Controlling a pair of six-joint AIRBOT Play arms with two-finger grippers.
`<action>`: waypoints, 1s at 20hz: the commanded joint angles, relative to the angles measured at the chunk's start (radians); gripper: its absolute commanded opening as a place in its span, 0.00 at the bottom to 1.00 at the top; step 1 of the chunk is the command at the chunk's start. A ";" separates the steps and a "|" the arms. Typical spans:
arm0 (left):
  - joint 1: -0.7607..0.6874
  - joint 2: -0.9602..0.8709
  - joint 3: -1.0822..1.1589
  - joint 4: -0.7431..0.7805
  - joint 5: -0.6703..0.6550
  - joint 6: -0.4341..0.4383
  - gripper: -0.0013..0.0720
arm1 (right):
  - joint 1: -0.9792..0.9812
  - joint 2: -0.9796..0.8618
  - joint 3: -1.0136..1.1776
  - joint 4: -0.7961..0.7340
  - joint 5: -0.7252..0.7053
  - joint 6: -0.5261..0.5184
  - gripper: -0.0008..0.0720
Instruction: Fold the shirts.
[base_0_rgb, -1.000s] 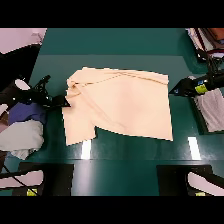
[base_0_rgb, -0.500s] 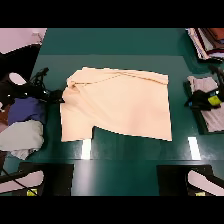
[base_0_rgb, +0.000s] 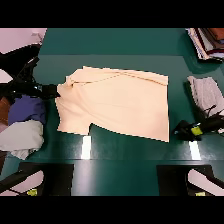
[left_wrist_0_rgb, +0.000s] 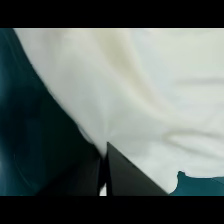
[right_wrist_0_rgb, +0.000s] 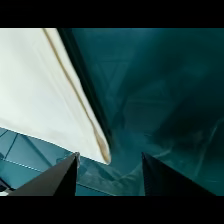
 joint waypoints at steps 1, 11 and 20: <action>-0.001 0.008 0.001 -0.005 -0.005 -0.001 0.05 | 0.084 0.000 -0.093 0.073 -0.132 -0.021 0.60; -0.001 0.191 0.120 0.002 -0.063 -0.030 0.05 | 0.256 0.180 0.229 0.079 -0.119 -0.020 0.03; -0.001 0.465 0.760 0.002 -0.042 -0.120 0.05 | 0.254 0.414 1.097 -0.189 -0.154 -0.018 0.03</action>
